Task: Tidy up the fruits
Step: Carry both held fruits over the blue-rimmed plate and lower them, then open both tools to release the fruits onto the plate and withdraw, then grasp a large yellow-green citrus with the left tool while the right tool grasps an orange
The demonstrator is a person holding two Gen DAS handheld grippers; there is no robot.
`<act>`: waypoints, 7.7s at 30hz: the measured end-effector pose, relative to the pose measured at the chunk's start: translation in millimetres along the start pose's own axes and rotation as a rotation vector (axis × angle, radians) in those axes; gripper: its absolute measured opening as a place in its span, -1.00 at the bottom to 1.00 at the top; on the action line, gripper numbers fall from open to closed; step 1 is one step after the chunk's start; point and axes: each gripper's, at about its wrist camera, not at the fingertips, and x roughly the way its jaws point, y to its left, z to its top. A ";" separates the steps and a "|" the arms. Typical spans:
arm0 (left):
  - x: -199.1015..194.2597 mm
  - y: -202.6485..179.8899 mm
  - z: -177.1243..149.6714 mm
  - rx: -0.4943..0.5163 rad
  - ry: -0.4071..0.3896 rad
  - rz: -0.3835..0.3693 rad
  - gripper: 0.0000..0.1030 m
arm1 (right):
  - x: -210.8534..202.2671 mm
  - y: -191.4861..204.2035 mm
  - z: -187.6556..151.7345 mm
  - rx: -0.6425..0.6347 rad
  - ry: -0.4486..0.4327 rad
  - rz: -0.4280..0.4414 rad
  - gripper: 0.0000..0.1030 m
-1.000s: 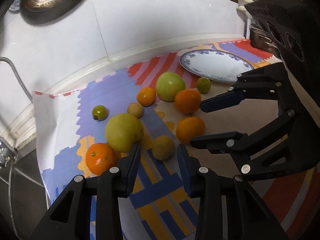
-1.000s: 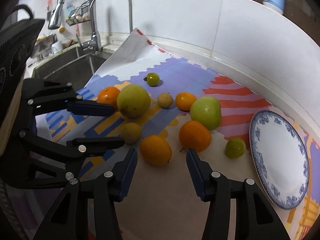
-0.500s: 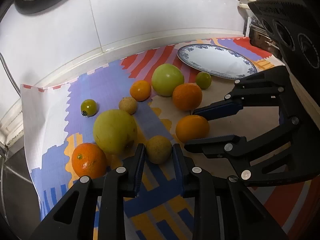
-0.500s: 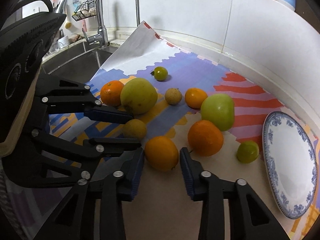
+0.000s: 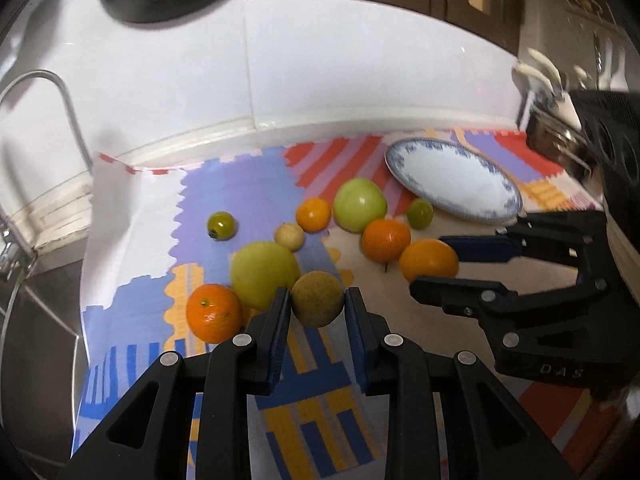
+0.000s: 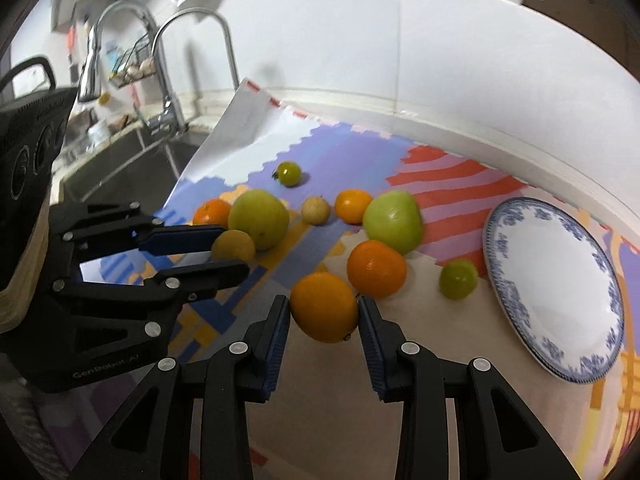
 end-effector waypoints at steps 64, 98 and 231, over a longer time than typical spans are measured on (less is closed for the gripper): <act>140.1 -150.3 173.2 0.007 -0.018 -0.073 -0.46 | -23.3 -255.7 38.7 0.290 -0.134 -0.256 -0.30; 206.1 -150.4 160.3 -0.030 0.130 -0.059 -0.27 | 33.4 -283.9 19.4 0.341 0.012 -0.231 -0.25; 69.7 5.4 11.3 0.141 0.086 0.207 -0.03 | 66.7 -37.3 5.8 0.154 0.028 -0.068 -0.05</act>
